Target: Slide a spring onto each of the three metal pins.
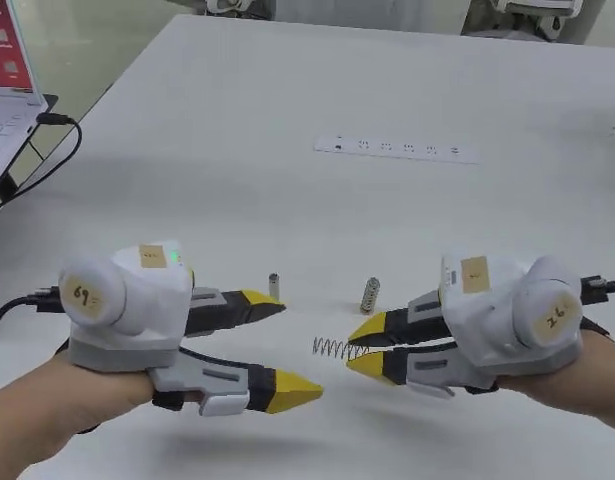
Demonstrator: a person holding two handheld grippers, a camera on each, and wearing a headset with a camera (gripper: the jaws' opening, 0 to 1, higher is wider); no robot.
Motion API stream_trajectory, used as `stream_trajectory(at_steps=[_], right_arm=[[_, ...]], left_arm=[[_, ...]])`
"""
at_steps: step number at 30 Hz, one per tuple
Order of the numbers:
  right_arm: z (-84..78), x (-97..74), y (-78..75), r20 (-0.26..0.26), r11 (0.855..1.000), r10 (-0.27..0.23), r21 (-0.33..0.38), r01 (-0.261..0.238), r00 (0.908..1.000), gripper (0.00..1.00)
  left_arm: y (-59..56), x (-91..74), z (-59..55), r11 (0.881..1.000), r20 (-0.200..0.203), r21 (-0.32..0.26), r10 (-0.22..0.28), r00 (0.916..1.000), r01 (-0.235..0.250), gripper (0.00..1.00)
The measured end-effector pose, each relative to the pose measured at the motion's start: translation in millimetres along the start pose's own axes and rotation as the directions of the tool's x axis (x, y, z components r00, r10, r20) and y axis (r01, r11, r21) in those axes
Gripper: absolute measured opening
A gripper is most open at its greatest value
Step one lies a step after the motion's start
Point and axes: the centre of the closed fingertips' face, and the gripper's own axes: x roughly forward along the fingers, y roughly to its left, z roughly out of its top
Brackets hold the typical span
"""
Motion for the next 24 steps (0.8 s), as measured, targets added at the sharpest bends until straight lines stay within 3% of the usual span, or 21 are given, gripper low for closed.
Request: stream_trajectory(at_steps=[8, 20, 24], right_arm=[[2.7, -3.5, 4.6, 0.007, 1.0, 0.01, -0.015, -0.01, 0.9999, 0.08], [4.5, -7.2, 6.2, 0.012, 0.999, 0.013, -0.032, -0.013, 0.9998, 0.08], [2.5, -8.1, 8.0, 0.007, 0.999, 0.018, -0.037, -0.018, 0.9998, 0.08]], left_arm=[[-5.7, 13.9, 7.8, 1.0, 0.014, 0.009, -0.025, 0.9996, 0.025, 0.31], [-19.4, 25.4, 5.9, 0.995, -0.003, 0.036, -0.092, 0.9957, 0.092, 0.08], [-20.6, 25.7, 5.9, 0.994, -0.002, 0.039, -0.098, 0.9952, 0.098, 0.07]])
